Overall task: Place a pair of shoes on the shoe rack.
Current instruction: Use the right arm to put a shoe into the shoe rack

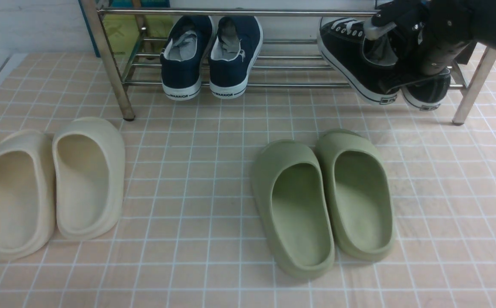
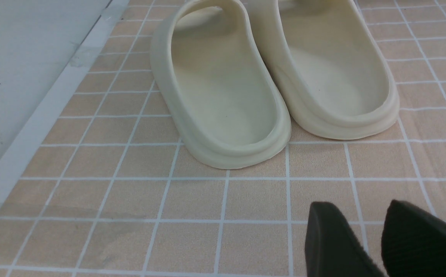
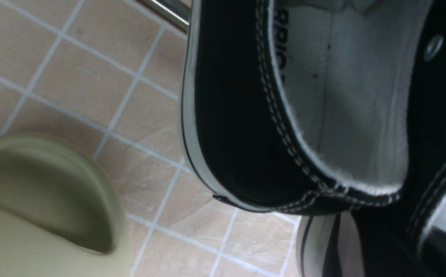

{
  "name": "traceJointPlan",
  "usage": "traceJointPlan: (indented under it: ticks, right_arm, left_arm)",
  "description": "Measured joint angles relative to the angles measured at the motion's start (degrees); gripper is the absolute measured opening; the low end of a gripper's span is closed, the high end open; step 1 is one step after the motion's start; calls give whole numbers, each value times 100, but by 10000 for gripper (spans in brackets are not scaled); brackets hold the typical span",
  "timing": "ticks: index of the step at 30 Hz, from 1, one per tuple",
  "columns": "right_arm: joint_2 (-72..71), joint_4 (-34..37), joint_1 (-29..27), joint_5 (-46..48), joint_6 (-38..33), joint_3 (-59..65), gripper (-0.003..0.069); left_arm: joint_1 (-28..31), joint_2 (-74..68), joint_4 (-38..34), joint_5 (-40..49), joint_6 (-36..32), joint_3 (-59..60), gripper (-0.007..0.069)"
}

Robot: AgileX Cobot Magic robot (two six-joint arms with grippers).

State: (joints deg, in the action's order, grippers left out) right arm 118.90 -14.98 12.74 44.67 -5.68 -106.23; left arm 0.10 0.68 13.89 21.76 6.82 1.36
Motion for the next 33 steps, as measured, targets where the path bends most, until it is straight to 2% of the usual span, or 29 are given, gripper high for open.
traceJointPlan:
  ticks: [11, 17, 20, 23, 25, 27, 29, 31, 32, 33]
  right_arm:
    - [-7, 134, 15, -39, -23, 0, 13]
    - [-7, 99, -64, -239, -28, 0, 38]
    - [-7, -16, -74, -449, -37, -31, 120]
    - [-48, -87, -79, -584, 8, -57, 253]
    - [-174, -82, -50, -228, 140, -78, 351]
    - [-323, -82, 5, 235, 223, -97, 411]
    - [-538, -62, 36, 714, 265, -104, 442]
    - [-731, -13, 42, 1031, 299, -109, 437]
    - [-828, 20, 42, 1204, 311, -108, 424]
    - [-1002, 110, 42, 1393, 317, -108, 380]
  left_arm:
    - [0, 0, 12, 0, 0, 0, 238]
    - [0, 0, 16, 0, 0, 0, 238]
    - [0, 0, 16, 0, 0, 0, 238]
    - [0, 0, 23, 0, 0, 0, 238]
    - [0, 0, 23, 0, 0, 0, 238]
    - [0, 0, 26, 0, 0, 0, 238]
    - [0, 0, 31, 0, 0, 0, 238]
    - [0, 0, 38, 2, 0, 0, 238]
    - [0, 0, 38, 2, 0, 0, 238]
    - [0, 0, 42, 2, 0, 0, 238]
